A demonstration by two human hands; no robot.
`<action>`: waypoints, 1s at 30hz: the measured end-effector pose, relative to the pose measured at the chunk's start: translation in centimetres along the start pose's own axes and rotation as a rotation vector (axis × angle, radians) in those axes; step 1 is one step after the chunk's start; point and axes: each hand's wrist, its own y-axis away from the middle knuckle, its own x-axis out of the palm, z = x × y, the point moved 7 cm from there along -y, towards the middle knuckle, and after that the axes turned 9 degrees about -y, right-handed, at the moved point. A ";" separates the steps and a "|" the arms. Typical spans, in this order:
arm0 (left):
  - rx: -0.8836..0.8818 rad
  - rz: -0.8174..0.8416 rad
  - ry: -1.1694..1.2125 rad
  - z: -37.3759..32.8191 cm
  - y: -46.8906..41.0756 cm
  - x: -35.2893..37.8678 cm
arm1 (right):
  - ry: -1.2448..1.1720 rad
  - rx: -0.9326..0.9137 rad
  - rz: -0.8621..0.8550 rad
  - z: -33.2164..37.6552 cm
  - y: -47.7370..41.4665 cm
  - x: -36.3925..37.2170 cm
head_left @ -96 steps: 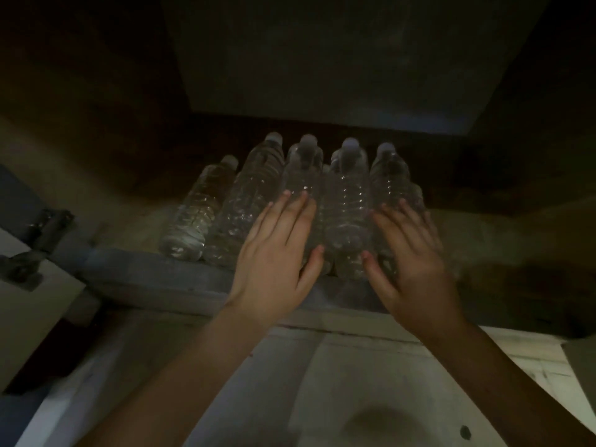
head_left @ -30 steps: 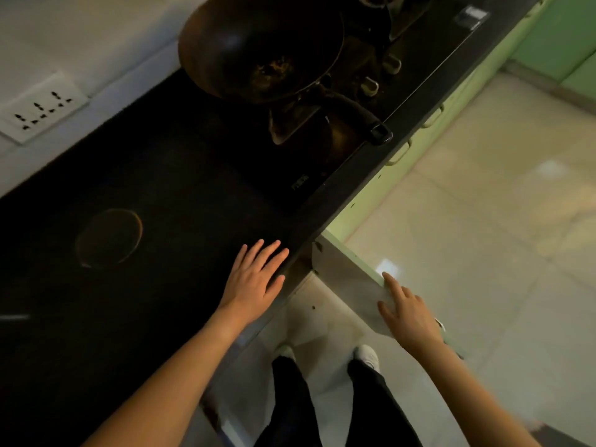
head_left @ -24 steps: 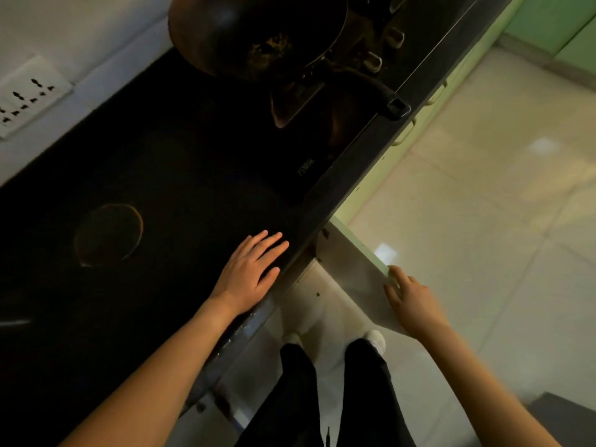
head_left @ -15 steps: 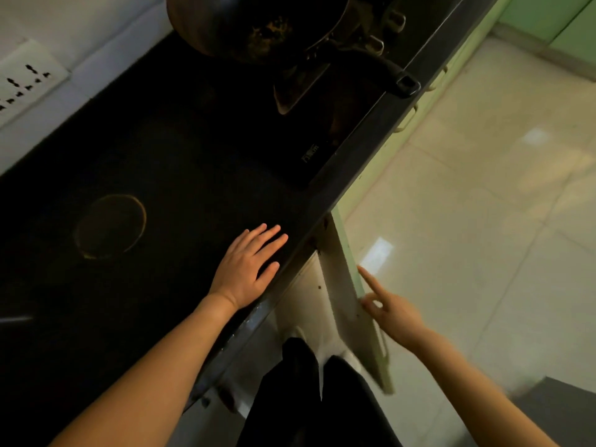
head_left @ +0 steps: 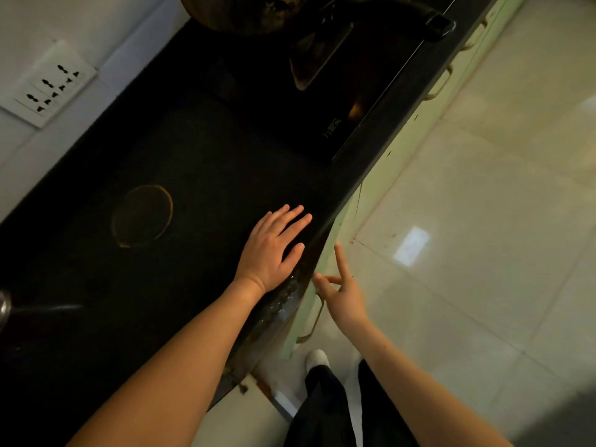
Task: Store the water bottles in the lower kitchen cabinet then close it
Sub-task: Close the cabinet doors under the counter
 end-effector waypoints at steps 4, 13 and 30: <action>0.009 0.007 0.020 0.1 0.0 -0.1 | -0.071 -0.007 -0.035 -0.1 -0.8 2.1; 0.005 -0.021 0.031 0.3 0.0 -0.1 | -0.206 -0.018 0.000 -0.4 -1.9 3.9; 0.008 0.022 0.043 -0.1 0.2 -0.3 | -0.023 -0.057 -0.063 1.1 -1.0 2.6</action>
